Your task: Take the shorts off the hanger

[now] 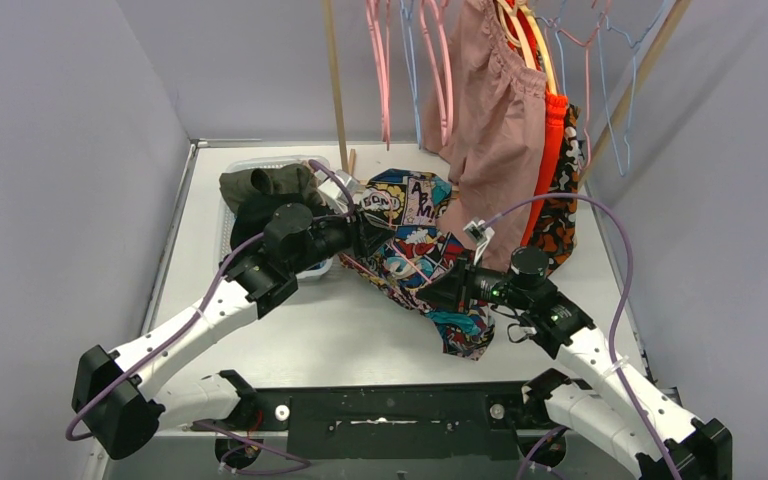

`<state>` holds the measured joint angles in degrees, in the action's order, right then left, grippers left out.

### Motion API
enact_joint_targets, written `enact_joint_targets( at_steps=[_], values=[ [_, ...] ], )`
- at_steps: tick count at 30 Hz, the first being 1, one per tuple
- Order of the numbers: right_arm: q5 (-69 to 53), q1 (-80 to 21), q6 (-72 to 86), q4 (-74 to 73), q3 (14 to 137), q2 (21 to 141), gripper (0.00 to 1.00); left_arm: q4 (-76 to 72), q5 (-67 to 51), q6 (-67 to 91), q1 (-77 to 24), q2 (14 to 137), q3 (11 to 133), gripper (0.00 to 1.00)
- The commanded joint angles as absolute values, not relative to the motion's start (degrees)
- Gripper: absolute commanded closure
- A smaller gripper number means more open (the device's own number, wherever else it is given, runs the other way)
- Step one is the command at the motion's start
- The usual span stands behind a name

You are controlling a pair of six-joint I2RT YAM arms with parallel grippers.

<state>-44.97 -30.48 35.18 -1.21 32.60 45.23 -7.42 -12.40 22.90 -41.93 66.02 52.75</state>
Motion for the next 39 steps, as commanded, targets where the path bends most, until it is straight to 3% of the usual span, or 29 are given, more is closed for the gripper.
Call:
enact_joint_targets(
  at_steps=[1,10,16,18,20,23,24,27,32,35,39],
  values=[
    [-46.6,-31.2,35.0,3.7,36.4,44.9,1.00,-9.9,-14.3,21.0,-41.7,66.4,55.9,0.81],
    [-47.2,-31.4,35.1,3.1,36.8,44.5,1.00,-8.3,-12.9,19.8,-41.8,67.7,56.9,0.74],
    [-46.2,-31.4,34.3,1.0,37.2,43.8,0.99,-8.4,-10.9,20.4,-41.7,68.3,58.7,0.92],
    [-45.7,-31.4,33.6,-0.7,38.0,43.9,0.90,-8.6,-10.4,20.6,-41.7,68.2,58.9,1.00],
    [-44.7,-31.4,33.1,-2.3,38.6,43.8,0.82,-8.5,-10.2,20.9,-41.7,68.3,59.1,1.00],
    [-44.6,-31.4,33.1,-2.8,38.7,43.5,0.93,-8.7,-11.1,21.0,-41.7,68.5,59.4,1.00],
    [-44.6,-31.4,33.0,-2.8,38.7,43.4,0.96,-8.8,-11.6,21.1,-41.7,68.6,59.6,0.98],
    [-44.7,-31.4,33.0,-2.8,38.7,43.6,1.00,-9.7,-12.4,21.8,-41.7,68.8,59.8,0.72],
    [-44.2,-31.4,33.3,-1.8,38.3,43.5,1.00,-10.8,-12.3,21.8,-41.7,69.0,59.9,0.63],
    [-44.0,-31.4,33.2,-1.7,38.5,43.7,1.00,-10.5,-12.0,21.2,-41.7,69.3,60.1,0.66],
    [-44.0,-31.4,33.0,-2.0,39.3,44.0,0.99,-7.5,-12.6,20.1,-41.7,70.3,60.7,0.88]
  ],
)
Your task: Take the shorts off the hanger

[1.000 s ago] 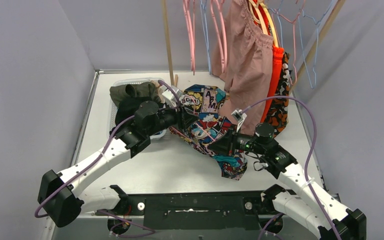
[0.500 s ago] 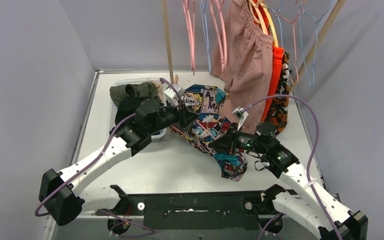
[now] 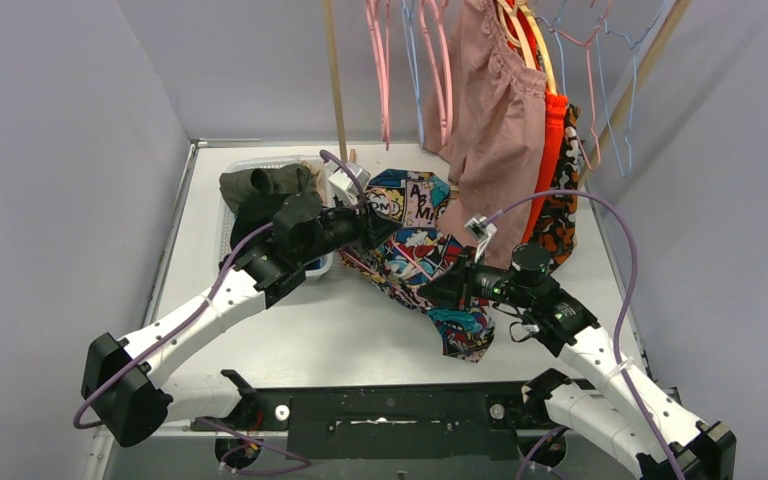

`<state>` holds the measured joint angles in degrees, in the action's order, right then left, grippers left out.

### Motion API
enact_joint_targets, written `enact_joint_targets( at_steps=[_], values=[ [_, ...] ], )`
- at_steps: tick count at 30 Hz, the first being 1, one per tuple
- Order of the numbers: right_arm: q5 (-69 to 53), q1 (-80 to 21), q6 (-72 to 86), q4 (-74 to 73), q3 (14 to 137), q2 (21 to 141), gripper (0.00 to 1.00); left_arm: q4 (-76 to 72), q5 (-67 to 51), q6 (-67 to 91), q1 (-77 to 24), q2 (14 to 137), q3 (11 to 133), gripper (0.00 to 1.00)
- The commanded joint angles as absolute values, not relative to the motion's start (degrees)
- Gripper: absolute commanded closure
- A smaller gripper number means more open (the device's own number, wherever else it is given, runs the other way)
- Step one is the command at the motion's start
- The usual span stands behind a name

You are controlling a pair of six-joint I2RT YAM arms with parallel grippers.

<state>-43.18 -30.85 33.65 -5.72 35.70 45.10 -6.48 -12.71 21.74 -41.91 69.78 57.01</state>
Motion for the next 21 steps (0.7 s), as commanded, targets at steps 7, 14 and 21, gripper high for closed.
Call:
enact_joint_targets(
  at_steps=[7,14,21],
  values=[
    [-38.1,-31.4,30.1,-11.3,43.7,43.7,0.56,-3.5,-9.0,16.7,-41.6,69.3,61.6,1.00],
    [-32.5,-31.4,28.5,-23.6,47.3,41.5,0.43,-1.6,-6.3,16.2,-41.3,68.9,61.7,1.00],
    [-37.8,-31.6,30.0,-23.7,47.4,43.6,0.53,-0.3,-6.6,17.0,-40.0,70.6,63.4,1.00]
  ],
)
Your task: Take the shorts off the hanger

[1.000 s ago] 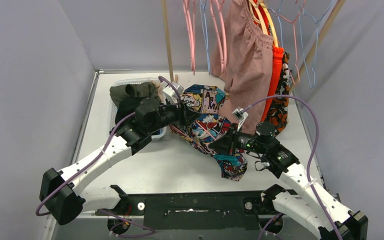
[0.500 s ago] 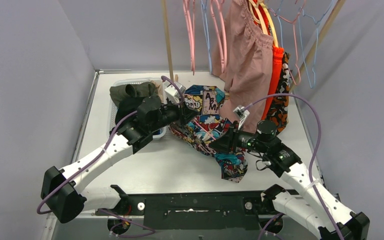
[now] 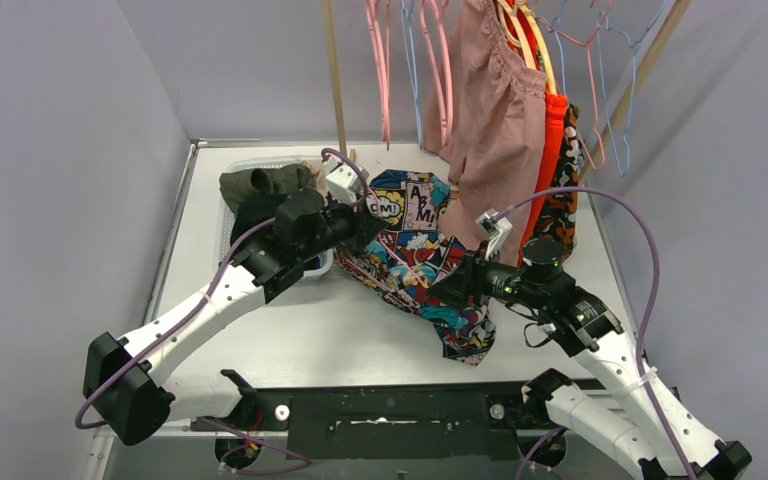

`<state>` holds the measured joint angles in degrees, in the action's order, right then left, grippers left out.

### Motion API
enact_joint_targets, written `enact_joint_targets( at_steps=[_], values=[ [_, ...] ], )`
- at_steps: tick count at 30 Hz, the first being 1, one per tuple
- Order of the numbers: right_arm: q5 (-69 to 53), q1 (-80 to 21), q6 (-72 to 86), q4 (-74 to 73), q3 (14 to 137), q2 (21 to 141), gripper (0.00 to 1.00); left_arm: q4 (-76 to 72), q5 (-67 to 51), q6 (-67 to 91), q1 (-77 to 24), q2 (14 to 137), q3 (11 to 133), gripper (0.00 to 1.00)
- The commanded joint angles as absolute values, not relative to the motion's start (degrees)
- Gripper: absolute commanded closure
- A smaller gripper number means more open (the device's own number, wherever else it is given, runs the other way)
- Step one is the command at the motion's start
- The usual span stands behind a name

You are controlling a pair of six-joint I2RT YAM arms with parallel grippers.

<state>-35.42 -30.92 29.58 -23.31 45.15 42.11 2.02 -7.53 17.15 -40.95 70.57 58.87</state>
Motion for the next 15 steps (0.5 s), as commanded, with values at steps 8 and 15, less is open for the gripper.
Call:
enact_joint_targets(
  at_steps=[8,15],
  values=[
    [-36.8,-31.9,30.2,-14.7,46.2,47.0,0.77,6.1,-11.4,18.0,-34.3,71.9,66.0,1.00],
    [-35.8,-31.9,28.2,-16.8,48.2,49.9,0.45,6.4,-17.2,17.1,-33.8,72.5,65.8,1.00]
  ],
)
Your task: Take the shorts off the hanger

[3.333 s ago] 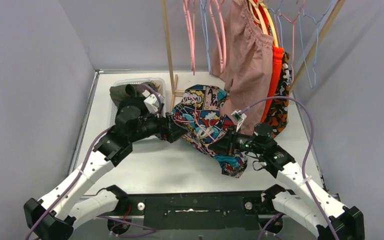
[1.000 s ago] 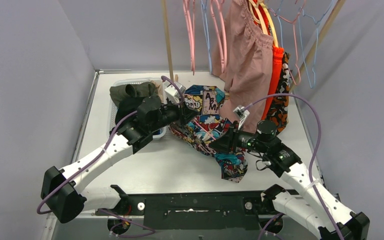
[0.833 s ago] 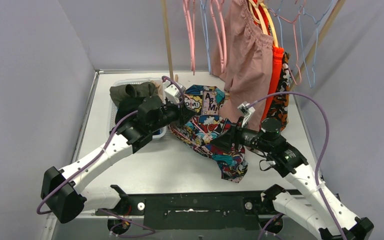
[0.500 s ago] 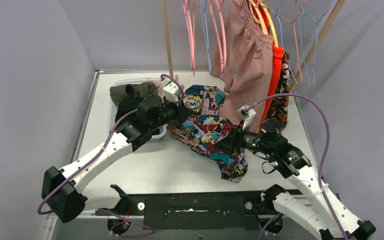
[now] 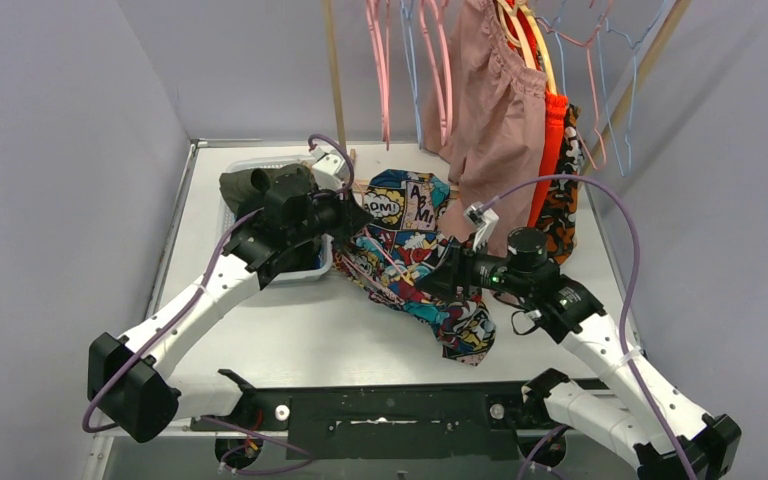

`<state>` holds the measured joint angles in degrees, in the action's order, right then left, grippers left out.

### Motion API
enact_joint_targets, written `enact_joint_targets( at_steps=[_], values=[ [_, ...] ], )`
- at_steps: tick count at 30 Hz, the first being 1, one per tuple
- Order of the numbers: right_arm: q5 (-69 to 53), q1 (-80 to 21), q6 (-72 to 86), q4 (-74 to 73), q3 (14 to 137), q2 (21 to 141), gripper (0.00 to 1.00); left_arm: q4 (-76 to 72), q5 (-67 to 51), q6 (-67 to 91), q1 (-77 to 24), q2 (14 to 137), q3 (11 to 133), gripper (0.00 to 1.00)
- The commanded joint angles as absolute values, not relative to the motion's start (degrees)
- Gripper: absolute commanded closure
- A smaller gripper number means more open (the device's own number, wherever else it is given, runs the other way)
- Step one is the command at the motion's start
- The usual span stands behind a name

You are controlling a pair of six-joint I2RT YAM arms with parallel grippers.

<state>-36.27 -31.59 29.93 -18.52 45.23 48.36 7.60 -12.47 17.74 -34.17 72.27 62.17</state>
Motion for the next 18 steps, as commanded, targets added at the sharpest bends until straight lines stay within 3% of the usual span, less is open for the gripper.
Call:
enact_joint_targets(
  at_steps=[1,14,18],
  values=[
    [-36.4,-31.9,28.0,-17.0,48.4,50.3,0.45,6.4,-17.8,17.3,-33.8,72.6,65.8,1.00],
    [-39.2,-37.9,29.6,-11.2,47.1,52.8,0.48,5.3,-20.7,18.4,-33.8,73.8,66.2,1.00],
    [-33.0,-39.6,28.0,-13.6,48.2,52.5,0.63,5.5,-20.3,18.4,-33.8,73.6,66.3,1.00]
  ],
)
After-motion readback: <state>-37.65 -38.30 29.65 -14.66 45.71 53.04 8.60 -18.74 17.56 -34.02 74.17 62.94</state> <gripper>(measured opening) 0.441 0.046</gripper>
